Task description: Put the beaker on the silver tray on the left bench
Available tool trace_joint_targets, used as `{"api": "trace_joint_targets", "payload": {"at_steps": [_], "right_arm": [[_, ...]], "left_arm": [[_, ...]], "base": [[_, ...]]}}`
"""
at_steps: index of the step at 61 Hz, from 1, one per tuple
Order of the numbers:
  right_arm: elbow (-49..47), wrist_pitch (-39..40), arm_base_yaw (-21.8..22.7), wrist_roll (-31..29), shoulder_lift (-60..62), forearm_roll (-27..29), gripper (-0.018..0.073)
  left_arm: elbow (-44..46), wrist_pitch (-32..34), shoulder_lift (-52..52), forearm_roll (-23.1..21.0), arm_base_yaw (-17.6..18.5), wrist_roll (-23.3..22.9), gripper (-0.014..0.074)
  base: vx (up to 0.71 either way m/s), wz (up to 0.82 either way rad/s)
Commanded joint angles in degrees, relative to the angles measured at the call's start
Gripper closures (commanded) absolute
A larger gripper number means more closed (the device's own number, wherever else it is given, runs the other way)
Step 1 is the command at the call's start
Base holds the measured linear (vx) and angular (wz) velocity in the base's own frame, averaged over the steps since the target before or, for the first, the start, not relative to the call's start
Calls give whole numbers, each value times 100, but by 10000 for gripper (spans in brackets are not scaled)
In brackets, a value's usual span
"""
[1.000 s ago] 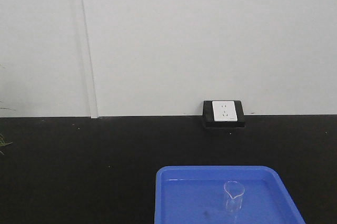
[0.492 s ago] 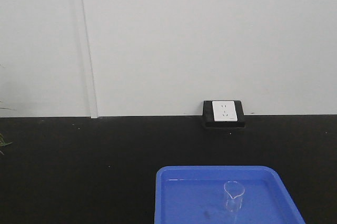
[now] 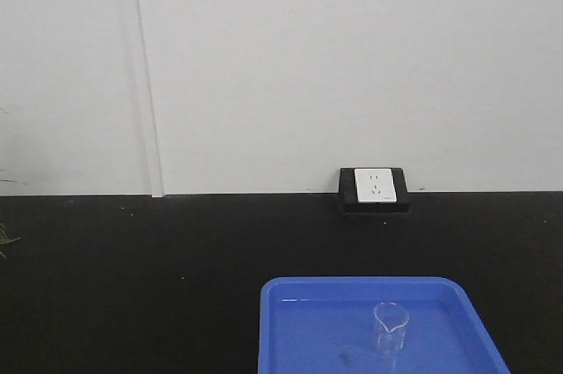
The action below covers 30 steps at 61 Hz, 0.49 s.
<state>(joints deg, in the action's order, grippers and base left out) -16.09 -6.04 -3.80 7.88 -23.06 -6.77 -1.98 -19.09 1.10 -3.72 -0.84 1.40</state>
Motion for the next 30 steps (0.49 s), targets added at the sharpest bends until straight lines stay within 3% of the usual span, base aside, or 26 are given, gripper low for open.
{"api": "trace_joint_targets", "payload": {"at_steps": [1,20,30], "right_arm": [[-201,494,1,-26,-329,-62,558],[-201,941,1,-26,-1195,-57,470],[-201,1376,1,-18,-1647,-29,360]], "left_arm": [[-107,481,43,-31,38,2,595],[-107,481,43,-31,38,2,595],[-107,481,43,-31,38,2,595]], "base": [[0,0],[0,0],[0,0]]}}
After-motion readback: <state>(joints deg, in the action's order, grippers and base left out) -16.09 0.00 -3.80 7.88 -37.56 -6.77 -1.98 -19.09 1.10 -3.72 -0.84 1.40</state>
